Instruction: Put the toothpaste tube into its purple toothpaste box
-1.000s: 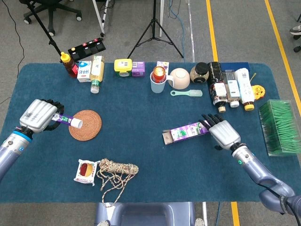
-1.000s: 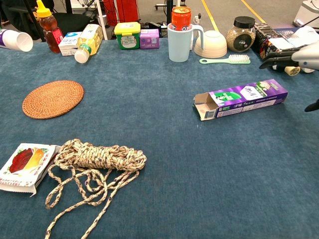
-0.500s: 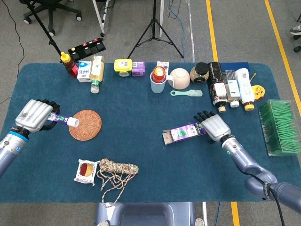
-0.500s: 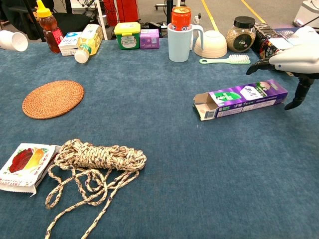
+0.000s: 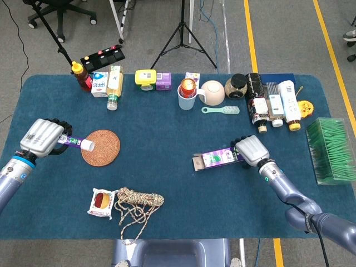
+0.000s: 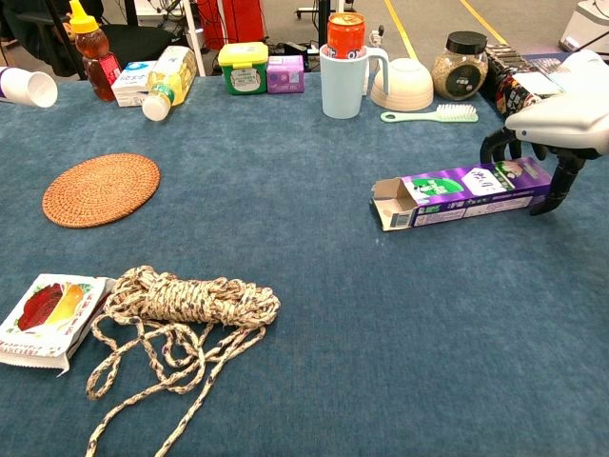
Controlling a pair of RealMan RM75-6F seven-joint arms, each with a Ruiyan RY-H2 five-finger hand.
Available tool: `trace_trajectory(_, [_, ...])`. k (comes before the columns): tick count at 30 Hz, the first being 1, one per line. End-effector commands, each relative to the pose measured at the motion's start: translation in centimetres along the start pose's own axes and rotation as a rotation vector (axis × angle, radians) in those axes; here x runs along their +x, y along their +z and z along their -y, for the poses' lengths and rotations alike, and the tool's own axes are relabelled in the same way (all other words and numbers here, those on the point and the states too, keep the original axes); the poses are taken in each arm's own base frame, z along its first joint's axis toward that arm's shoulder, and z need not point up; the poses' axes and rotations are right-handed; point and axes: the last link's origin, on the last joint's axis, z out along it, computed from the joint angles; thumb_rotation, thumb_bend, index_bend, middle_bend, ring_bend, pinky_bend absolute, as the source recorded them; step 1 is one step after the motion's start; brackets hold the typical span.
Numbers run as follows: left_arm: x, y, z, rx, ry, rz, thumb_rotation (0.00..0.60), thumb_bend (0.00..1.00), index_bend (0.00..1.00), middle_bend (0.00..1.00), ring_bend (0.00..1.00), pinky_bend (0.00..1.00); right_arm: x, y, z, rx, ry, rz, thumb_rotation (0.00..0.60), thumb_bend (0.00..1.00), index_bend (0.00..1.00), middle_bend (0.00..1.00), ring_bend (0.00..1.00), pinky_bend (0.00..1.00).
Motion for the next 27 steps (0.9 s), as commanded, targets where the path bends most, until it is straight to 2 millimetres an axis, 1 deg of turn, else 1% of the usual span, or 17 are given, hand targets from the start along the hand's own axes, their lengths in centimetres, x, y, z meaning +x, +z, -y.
trace_trajectory(1, [-0.2, 0.0, -0.2, -0.005, 0.002, 0.007, 0.600, 0.33, 0.64, 0.45, 0.40, 0.51, -0.3, 0.1, 0.2, 0.007, 0.006, -0.006, 0.600, 0.12, 0.39, 0.44, 0.43, 0.50])
trace_trajectory(5, [0.0, 0.1, -0.6, -0.016, 0.022, 0.003, 0.600, 0.33, 0.64, 0.45, 0.40, 0.51, -0.4, 0.2, 0.5, 0.022, 0.027, -0.029, 0.600, 0.18, 0.45, 0.51, 0.50, 0.59])
trace_trajectory(7, [0.1, 0.1, -0.6, -0.017, 0.025, 0.002, 0.600, 0.33, 0.64, 0.45, 0.40, 0.51, -0.3, 0.2, 0.7, 0.029, 0.045, -0.038, 0.600, 0.21, 0.46, 0.53, 0.52, 0.61])
trace_trajectory(11, [0.3, 0.2, -0.8, -0.018, 0.035, 0.000, 0.600, 0.33, 0.64, 0.45, 0.40, 0.51, 0.1, 0.0, 1.2, 0.048, 0.105, -0.056, 0.600, 0.23, 0.47, 0.56, 0.55, 0.64])
trace_trajectory(13, [0.4, 0.3, -1.1, -0.025, 0.052, 0.000, 0.600, 0.33, 0.64, 0.45, 0.40, 0.51, 0.5, -0.3, 1.8, 0.065, 0.167, -0.064, 0.600, 0.23, 0.47, 0.56, 0.55, 0.64])
trace_trajectory(15, [0.5, 0.5, -1.4, -0.033, 0.068, 0.004, 0.600, 0.33, 0.64, 0.45, 0.40, 0.51, 0.9, -0.5, 2.2, 0.079, 0.193, -0.067, 0.600, 0.23, 0.47, 0.56, 0.55, 0.65])
trace_trajectory(19, [0.9, 1.2, -3.2, -0.072, 0.088, 0.008, 0.600, 0.33, 0.64, 0.45, 0.40, 0.51, 2.1, -0.6, 3.5, 0.095, 0.216, -0.090, 0.600, 0.23, 0.48, 0.57, 0.56, 0.66])
trace_trajectory(22, [1.2, 1.8, -4.8, -0.097, 0.102, 0.013, 0.600, 0.33, 0.64, 0.45, 0.40, 0.51, 3.1, -0.5, 4.8, 0.085, 0.233, -0.104, 0.600, 0.23, 0.48, 0.57, 0.56, 0.66])
trace_trajectory(27, [1.5, 2.6, -7.0, -0.122, 0.108, 0.013, 0.600, 0.34, 0.64, 0.45, 0.40, 0.51, 4.1, -0.5, 6.7, 0.066, 0.229, -0.121, 0.600, 0.24, 0.48, 0.57, 0.55, 0.66])
